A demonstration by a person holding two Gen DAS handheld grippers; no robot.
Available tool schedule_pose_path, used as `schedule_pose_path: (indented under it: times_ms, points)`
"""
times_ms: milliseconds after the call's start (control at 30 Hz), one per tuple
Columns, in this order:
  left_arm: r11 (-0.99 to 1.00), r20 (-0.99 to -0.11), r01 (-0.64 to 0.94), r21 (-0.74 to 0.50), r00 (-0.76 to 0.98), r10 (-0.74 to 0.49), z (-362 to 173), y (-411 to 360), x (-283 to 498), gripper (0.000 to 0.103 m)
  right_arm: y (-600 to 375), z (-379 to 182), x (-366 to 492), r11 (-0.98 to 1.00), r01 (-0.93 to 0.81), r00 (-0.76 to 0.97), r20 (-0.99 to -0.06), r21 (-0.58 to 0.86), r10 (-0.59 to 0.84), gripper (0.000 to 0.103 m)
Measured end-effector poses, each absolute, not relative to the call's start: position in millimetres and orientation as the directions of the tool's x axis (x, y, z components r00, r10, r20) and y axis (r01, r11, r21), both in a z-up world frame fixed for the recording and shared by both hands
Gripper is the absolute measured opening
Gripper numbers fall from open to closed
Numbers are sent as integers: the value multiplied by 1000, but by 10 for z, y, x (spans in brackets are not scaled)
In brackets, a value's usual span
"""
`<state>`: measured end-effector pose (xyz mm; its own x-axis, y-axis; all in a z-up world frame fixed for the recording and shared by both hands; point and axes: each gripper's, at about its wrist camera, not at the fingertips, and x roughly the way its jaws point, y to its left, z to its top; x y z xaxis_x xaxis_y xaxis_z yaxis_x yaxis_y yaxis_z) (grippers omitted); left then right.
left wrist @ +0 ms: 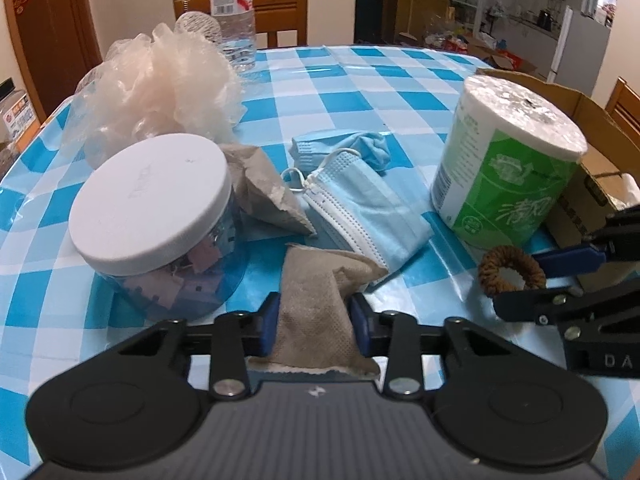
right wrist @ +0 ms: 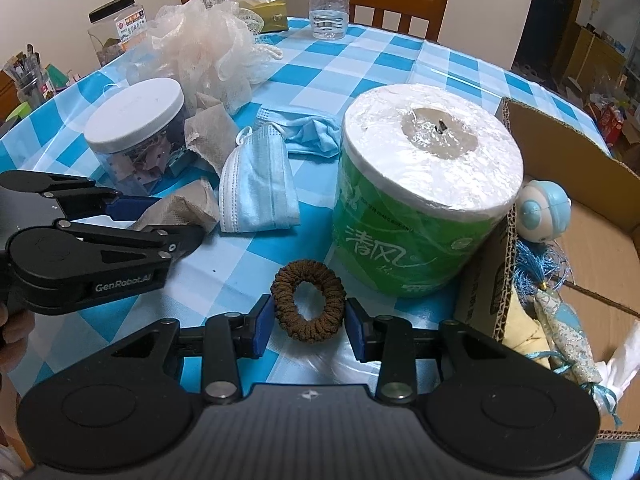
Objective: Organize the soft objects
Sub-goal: 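Close the left tool on the brown paper pouch, then carry the hair tie into the box and open the right tool while the left tool drops the pouch in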
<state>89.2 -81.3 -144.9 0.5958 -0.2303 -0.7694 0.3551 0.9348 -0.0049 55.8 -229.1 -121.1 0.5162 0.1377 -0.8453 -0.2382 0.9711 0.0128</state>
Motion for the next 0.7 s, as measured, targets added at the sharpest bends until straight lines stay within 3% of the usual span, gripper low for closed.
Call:
schedule_pose_path:
  times_ms: [133, 700]
  points:
    - [920, -778, 392, 0, 578, -246, -1380, -784, 881, 26, -2308, -1151, 541, 970, -243, 520, -842, 18, 146, 43]
    - [710, -853, 697, -98, 309, -421, -731, -870, 627, 26, -2630, -710, 74, 974, -217, 494, -854, 63, 165, 43]
